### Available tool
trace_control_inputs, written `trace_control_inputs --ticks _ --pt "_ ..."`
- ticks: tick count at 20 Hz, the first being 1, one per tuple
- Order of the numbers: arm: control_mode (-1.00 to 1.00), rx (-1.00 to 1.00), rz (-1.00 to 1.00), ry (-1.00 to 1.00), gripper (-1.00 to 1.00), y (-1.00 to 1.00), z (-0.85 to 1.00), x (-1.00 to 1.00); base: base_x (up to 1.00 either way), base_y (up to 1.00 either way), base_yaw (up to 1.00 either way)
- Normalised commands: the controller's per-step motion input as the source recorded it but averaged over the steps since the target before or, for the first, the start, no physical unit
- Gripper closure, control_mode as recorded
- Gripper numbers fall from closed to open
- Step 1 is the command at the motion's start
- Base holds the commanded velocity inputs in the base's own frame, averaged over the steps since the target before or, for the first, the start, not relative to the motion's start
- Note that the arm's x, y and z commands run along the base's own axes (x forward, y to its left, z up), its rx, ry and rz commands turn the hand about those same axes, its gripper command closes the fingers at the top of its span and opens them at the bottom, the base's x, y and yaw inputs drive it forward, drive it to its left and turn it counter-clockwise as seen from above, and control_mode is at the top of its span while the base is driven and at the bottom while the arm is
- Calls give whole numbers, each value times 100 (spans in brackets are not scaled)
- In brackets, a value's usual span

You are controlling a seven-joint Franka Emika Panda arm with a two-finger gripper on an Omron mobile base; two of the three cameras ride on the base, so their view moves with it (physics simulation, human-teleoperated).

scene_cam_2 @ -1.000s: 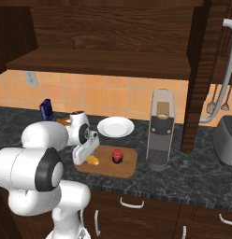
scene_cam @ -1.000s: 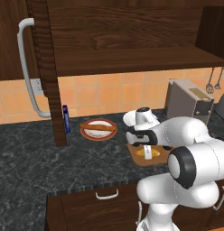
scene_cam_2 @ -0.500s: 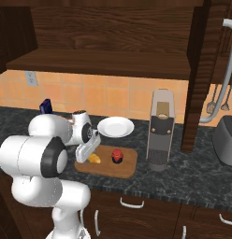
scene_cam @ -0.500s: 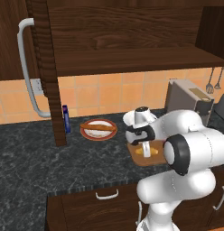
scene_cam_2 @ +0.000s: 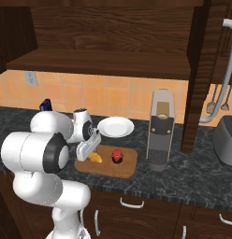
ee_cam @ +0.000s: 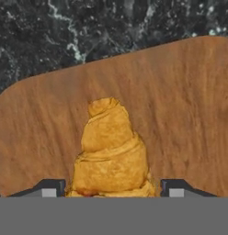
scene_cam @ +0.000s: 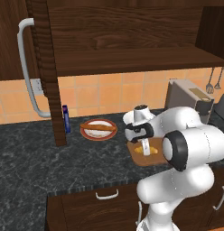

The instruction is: From the different types of pastries on the counter, select a croissant and place it on the cutting board. Then retrieve a jar of jam from the cabinet and place it alongside the croissant on the cutting board.

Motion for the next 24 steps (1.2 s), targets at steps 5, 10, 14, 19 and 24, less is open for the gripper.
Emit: trace_control_inputs --ticks 5,10,14,19,24 --pt "-100 0 0 0 -100 0 0 0 0 0 0" --pt "-100 -14 0 -41 -100 15 80 -69 0 0 0" --pt "-100 -17 0 -45 -100 24 72 -100 0 0 0" --pt "-100 10 -1 -12 -100 21 -2 -100 0 0 0" --pt "-100 26 4 16 -100 14 46 -91 0 0 0"
